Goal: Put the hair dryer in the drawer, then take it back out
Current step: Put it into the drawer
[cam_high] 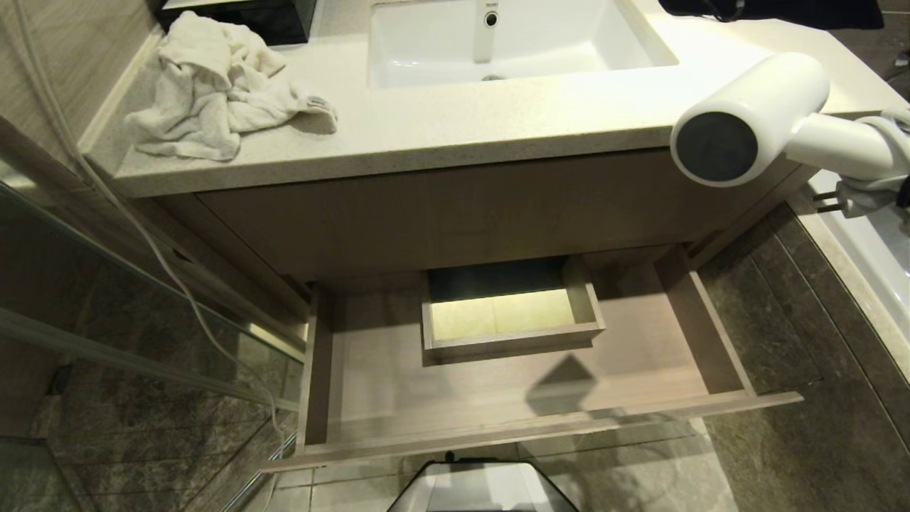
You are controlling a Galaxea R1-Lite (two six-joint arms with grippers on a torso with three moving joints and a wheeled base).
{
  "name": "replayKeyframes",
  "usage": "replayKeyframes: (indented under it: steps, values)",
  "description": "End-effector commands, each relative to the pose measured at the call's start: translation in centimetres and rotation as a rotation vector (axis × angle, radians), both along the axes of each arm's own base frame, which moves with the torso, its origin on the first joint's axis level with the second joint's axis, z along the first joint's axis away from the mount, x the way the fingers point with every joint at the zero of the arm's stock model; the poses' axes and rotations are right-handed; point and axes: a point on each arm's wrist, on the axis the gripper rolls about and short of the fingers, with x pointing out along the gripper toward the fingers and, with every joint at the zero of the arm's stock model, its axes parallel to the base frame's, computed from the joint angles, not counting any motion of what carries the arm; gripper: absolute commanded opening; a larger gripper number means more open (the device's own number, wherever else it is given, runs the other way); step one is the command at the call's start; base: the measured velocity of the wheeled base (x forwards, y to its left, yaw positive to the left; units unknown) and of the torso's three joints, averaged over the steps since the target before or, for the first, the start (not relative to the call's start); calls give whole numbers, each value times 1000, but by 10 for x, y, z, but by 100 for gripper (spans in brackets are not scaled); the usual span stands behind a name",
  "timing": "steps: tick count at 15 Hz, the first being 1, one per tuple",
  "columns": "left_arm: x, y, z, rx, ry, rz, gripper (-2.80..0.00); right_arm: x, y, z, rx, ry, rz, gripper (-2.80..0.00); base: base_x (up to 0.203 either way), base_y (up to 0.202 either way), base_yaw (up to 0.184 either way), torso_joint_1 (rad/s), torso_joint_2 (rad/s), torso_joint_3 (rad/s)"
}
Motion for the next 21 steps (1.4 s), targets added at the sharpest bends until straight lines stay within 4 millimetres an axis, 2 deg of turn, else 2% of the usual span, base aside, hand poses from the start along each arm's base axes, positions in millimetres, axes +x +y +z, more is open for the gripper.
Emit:
replayKeyframes:
  steps: [1,17,21]
  values:
    - [0,0,0,0,0,1,-280,-2,0,-1,-1,0,0,-280,0,0,0,-233,412,181]
    - [0,0,0,0,0,1,-280,-13,-5,-4,14,-9,-40,-280,0,0,0,-320,511,192]
    - [0,0,0,0,1,1,-280,-14,-5,-5,13,-9,-40,-280,0,0,0,-120,369,276]
